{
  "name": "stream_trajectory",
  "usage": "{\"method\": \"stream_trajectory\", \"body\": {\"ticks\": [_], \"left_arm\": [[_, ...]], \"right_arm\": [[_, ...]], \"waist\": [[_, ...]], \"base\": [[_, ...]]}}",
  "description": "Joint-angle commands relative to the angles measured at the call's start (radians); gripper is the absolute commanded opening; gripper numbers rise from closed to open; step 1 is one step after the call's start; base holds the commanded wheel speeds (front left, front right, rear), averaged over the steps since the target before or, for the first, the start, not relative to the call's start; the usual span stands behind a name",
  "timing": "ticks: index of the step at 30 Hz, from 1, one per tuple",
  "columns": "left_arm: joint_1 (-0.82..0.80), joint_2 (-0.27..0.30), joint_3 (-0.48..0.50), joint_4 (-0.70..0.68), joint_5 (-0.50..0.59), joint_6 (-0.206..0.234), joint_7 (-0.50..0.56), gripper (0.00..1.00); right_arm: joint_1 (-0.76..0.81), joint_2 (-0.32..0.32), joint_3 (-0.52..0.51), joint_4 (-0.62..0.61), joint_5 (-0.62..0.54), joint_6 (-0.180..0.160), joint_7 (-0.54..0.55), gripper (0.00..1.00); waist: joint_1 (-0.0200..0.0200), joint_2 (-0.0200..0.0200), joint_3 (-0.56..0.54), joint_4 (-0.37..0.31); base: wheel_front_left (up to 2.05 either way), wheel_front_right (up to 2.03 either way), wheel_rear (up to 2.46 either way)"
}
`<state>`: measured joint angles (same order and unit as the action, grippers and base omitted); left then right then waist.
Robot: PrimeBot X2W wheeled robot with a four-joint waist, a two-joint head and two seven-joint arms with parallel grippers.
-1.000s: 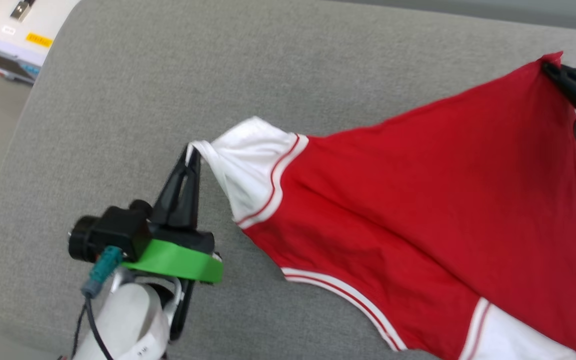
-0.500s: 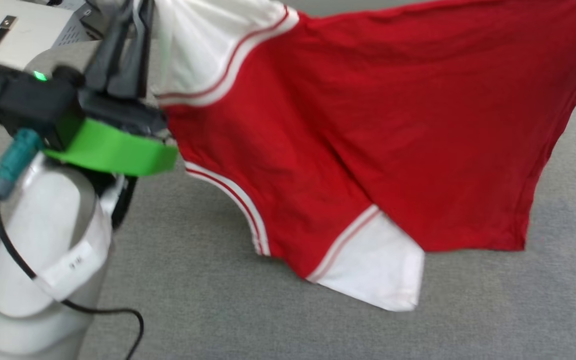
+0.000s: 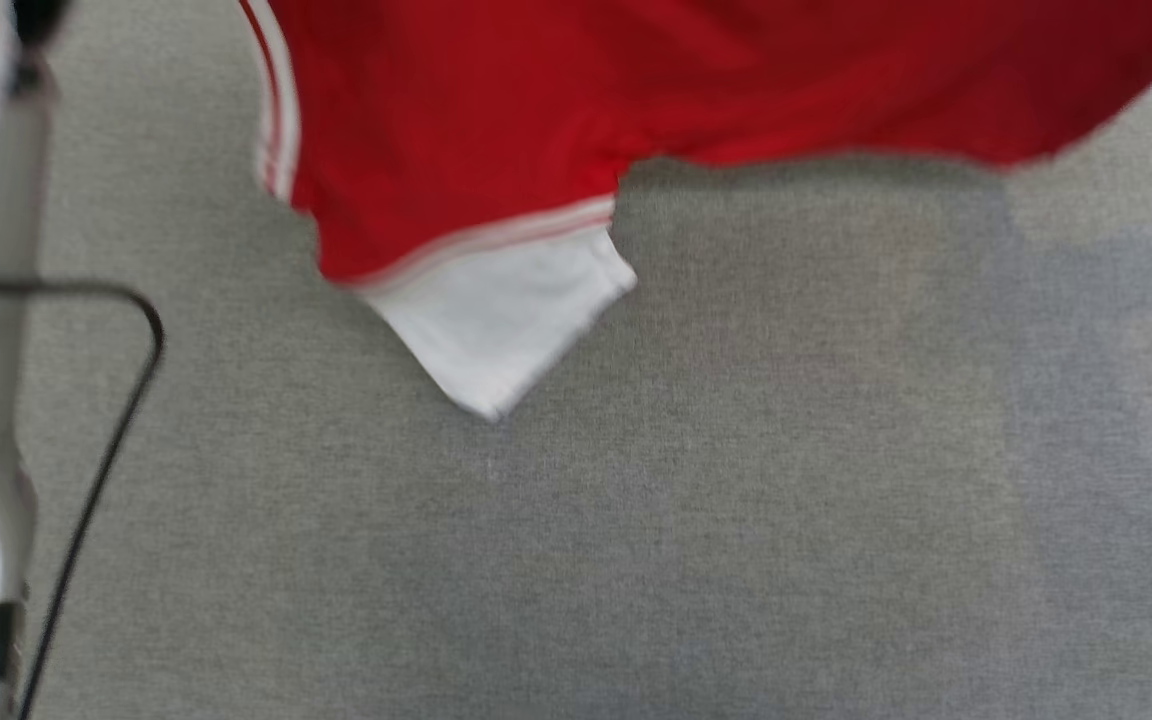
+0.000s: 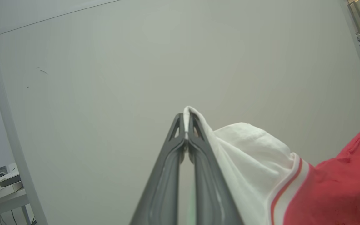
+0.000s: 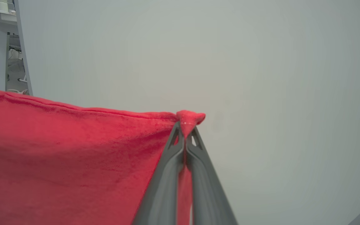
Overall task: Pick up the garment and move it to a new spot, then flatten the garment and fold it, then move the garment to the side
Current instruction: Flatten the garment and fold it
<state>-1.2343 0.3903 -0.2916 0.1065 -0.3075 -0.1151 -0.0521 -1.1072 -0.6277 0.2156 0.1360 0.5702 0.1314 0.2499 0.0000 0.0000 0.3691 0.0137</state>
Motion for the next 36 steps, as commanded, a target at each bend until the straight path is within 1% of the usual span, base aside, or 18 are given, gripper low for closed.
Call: {"method": "stream_trajectory", "body": {"ticks": [1, 8, 12, 14, 19, 22, 25, 26, 31, 36], "left_arm": [[-0.077, 0.009, -0.005, 0.029, 0.003, -0.005, -0.002, 0.00], [-0.438, 0.007, -0.039, 0.220, -0.012, -0.014, -0.033, 0.00], [-0.601, 0.017, -0.091, 0.310, -0.018, -0.015, -0.054, 0.00], [-0.663, 0.024, -0.122, 0.349, -0.027, -0.015, -0.068, 0.00], [-0.751, 0.043, -0.179, 0.441, -0.058, -0.015, -0.096, 0.00], [-0.763, 0.046, -0.209, 0.487, -0.082, -0.015, -0.122, 0.00], [-0.743, 0.055, -0.231, 0.527, -0.100, -0.015, -0.148, 0.00], [-0.698, 0.067, -0.251, 0.555, -0.122, -0.015, -0.172, 0.00], [-0.574, 0.084, -0.261, 0.544, -0.154, -0.015, -0.200, 0.00], [-0.394, 0.121, -0.255, 0.482, -0.159, -0.004, -0.208, 0.00]], "right_arm": [[-0.074, 0.012, -0.002, 0.029, -0.025, -0.001, -0.007, 0.00], [-0.428, 0.082, 0.018, 0.226, -0.112, -0.001, -0.058, 0.00], [-0.594, 0.100, 0.053, 0.334, -0.152, -0.001, -0.097, 0.00], [-0.659, 0.108, 0.071, 0.392, -0.165, -0.001, -0.121, 0.00], [-0.745, 0.123, 0.123, 0.508, -0.167, -0.001, -0.182, 0.00], [-0.763, 0.136, 0.164, 0.572, -0.156, -0.001, -0.215, 0.00], [-0.754, 0.146, 0.207, 0.619, -0.135, -0.001, -0.246, 0.00], [-0.710, 0.147, 0.268, 0.647, -0.105, -0.001, -0.272, 0.00], [-0.622, 0.137, 0.362, 0.651, -0.044, -0.001, -0.309, 0.00], [-0.501, 0.136, 0.445, 0.635, 0.046, -0.001, -0.332, 0.00]], "waist": [[0.0000, 0.0000, 0.111, -0.023], [0.0000, 0.0000, 0.195, -0.037], [0.0000, 0.0000, 0.223, -0.040], [0.0000, 0.0000, 0.234, -0.043], [0.0000, 0.0000, 0.265, -0.049], [0.0000, 0.0000, 0.287, -0.048], [0.0000, 0.0000, 0.301, -0.048], [0.0000, 0.0000, 0.306, -0.048], [0.0000, 0.0000, 0.283, -0.038], [0.0000, 0.0000, 0.227, -0.039]], "base": [[0.00, 0.00, 0.00], [0.00, 0.00, 0.00], [0.00, 0.00, 0.00], [0.00, 0.00, 0.00], [0.00, 0.00, 0.00], [0.00, 0.00, 0.00], [0.00, 0.00, 0.00], [0.00, 0.00, 0.00], [0.00, 0.00, 0.00], [0.00, 0.00, 0.00]]}}
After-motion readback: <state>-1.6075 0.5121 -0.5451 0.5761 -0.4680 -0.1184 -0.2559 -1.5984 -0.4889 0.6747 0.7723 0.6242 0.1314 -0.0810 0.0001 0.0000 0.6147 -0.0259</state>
